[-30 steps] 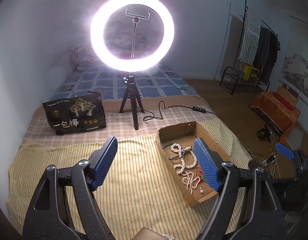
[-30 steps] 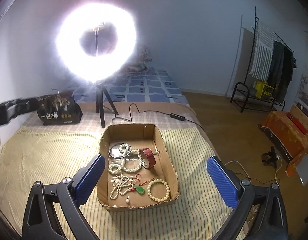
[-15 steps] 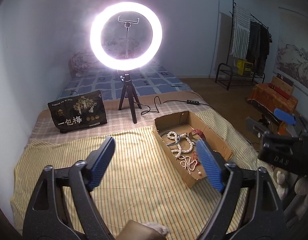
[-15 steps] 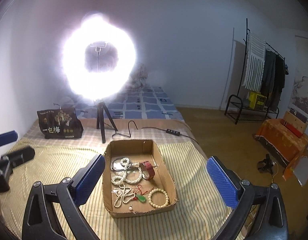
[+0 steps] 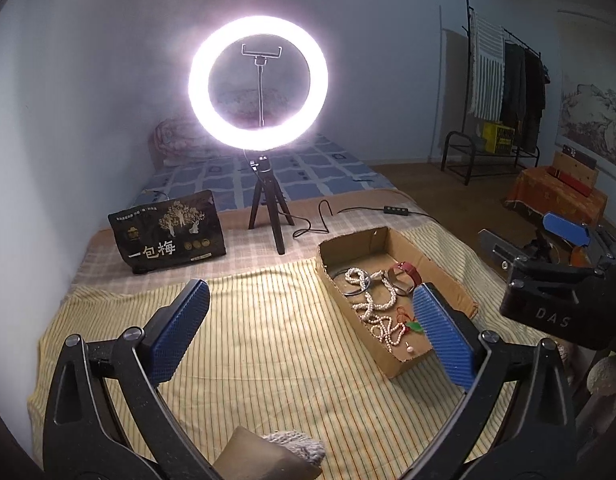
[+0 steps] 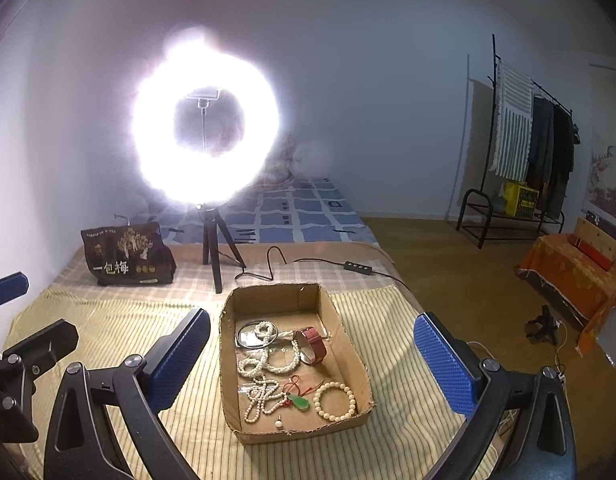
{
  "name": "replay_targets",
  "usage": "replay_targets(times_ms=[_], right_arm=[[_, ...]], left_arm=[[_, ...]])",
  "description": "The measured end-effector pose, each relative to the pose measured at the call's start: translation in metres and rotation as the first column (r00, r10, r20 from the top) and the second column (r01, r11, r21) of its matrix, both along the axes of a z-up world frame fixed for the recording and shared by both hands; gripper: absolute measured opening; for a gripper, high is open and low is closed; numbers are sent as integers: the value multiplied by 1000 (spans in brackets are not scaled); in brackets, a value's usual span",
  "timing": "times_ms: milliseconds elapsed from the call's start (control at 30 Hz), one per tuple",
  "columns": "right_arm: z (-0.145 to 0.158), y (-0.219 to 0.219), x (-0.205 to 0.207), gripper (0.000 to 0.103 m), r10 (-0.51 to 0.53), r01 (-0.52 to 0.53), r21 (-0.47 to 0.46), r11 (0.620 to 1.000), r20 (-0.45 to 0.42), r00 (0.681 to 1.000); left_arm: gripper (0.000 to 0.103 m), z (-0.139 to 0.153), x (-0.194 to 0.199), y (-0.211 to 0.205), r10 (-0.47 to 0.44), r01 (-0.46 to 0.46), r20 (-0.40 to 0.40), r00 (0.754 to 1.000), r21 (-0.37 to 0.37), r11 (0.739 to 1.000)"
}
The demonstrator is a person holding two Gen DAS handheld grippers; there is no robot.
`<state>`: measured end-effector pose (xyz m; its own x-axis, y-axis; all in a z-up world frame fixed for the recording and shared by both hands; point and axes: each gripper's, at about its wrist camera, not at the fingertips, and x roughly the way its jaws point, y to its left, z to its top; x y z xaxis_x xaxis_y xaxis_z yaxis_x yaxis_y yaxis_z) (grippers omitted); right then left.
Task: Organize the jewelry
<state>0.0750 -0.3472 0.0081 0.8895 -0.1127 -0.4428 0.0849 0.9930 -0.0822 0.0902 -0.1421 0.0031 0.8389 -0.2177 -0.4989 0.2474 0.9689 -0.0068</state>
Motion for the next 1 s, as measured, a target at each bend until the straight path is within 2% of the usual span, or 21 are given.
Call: replay_targets(times_ms=[1000], right_arm=[[-10,-2,7,103,-17,17,3,1000,-32,999]], left_arm=[[103,-1,-5,-4,-16,16,2,1000,21,1000]])
